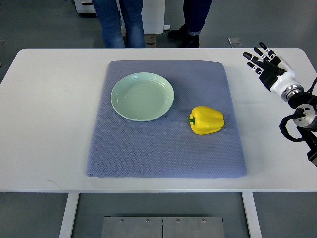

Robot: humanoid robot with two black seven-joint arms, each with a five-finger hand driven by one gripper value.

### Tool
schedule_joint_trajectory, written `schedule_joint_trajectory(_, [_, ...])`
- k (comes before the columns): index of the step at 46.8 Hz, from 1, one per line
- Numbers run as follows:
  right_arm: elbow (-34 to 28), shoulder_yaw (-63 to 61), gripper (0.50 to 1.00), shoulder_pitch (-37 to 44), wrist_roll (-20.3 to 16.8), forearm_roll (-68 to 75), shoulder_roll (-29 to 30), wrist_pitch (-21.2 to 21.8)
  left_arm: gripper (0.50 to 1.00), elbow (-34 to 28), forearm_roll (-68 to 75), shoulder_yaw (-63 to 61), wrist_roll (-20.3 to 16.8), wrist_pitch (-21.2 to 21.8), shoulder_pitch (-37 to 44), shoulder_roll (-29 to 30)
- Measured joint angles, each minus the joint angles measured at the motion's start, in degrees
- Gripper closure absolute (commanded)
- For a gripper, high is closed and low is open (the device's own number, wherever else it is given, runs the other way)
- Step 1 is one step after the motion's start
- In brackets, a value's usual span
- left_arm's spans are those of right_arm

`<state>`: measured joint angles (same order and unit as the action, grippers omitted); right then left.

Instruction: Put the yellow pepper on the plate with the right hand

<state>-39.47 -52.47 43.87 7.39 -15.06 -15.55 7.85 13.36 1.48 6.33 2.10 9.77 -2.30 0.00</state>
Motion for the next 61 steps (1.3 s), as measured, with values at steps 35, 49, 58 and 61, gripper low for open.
schedule_joint_trajectory(35, [-0.1,-0.1,0.5,-0.1,0.0,0.0,0.0,0.1,0.5,0.0,0.1,0.0,0.0,-0.1,-0.1,0.0])
schedule_joint_trajectory(49, [-0.2,-0.1,0.5,-0.1,0.0,0.0,0.0,0.3,0.5,0.0,0.1,0.0,0.0,-0.1,0.0,0.0])
schedule_joint_trajectory(58, [-0.2,-0.1,0.5,0.0,0.0,0.0,0.0,0.7,0.5,0.0,0.1,0.0,0.0,-0.1,0.0,0.0])
schedule_joint_trajectory(61, [-0.2,-0.1,0.5,0.0,0.0,0.0,-0.1,0.8,0.5,0.0,0.1,0.0,0.0,-0.1,-0.1,0.0])
